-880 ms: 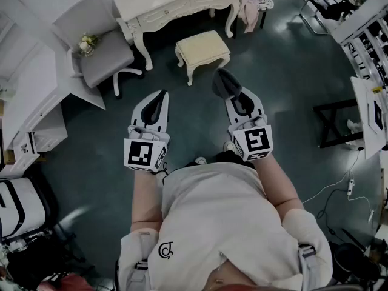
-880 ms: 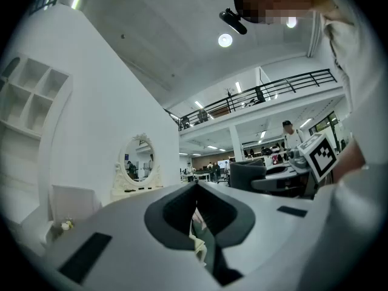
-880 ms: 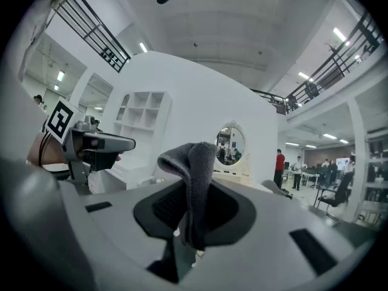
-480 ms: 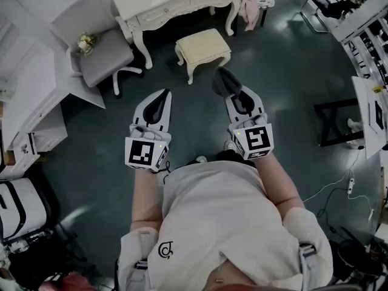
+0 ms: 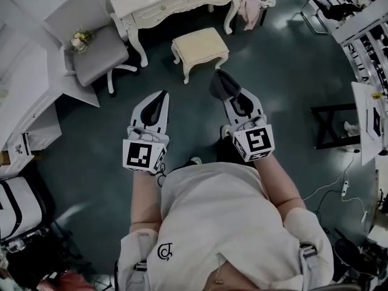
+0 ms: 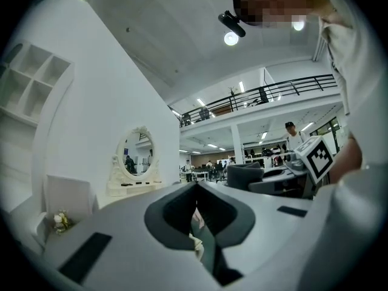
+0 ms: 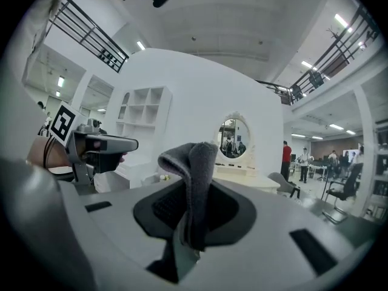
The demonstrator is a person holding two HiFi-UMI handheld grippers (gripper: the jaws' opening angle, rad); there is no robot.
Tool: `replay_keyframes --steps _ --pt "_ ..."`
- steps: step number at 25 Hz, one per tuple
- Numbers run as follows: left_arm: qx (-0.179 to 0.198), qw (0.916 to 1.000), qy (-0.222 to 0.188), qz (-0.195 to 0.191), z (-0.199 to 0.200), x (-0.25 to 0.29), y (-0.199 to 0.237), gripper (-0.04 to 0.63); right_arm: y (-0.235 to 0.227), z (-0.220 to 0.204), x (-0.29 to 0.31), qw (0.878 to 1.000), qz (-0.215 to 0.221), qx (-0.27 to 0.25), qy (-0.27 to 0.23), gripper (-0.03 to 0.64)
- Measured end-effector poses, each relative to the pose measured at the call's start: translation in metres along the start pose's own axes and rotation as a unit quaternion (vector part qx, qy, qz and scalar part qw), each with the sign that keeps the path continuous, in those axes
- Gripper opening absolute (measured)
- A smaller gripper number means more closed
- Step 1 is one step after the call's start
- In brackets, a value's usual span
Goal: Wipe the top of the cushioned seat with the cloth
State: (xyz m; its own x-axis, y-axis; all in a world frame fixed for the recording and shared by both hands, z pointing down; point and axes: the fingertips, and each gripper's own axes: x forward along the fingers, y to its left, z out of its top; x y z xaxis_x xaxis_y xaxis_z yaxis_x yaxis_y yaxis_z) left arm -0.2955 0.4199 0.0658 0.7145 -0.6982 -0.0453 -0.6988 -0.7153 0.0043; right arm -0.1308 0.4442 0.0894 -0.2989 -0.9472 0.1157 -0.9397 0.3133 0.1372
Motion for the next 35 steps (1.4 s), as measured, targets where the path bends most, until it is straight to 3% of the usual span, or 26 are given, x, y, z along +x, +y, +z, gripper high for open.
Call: replay_keyframes --steps 8,13,18,24,30,35 --pt "0.003 0.999 0.014 0.042 -0.019 0.07 0.011 0.014 -0.067 -0.024 0.059 0.999 0.036 0.009 -0.003 0.074" --pt "0.009 0.996 0.024 0.085 -0.025 0.14 0.017 0.014 -0.139 -0.03 0.113 0.998 0.063 0.011 -0.002 0.074" --pt "0.004 0.9918 0.014 0.127 -0.025 0.214 0.022 0.014 -0.199 -0.029 0.164 0.992 0.122 0.023 -0.003 0.074" --pt "-0.006 0.9828 0.038 0.181 -0.045 0.283 0.028 0.014 -0.249 -0.039 0.22 0.983 0.181 0.018 0.003 0.074" --pt "-0.043 0.9754 0.045 0.211 -0.068 0.312 0.062 0.014 -0.261 -0.061 0.277 0.977 0.212 0.015 0.028 0.074" --pt "-0.046 0.9735 0.061 0.215 -0.098 0.335 0.102 0.014 -0.255 -0.094 0.334 0.971 0.228 0.022 0.068 0.074"
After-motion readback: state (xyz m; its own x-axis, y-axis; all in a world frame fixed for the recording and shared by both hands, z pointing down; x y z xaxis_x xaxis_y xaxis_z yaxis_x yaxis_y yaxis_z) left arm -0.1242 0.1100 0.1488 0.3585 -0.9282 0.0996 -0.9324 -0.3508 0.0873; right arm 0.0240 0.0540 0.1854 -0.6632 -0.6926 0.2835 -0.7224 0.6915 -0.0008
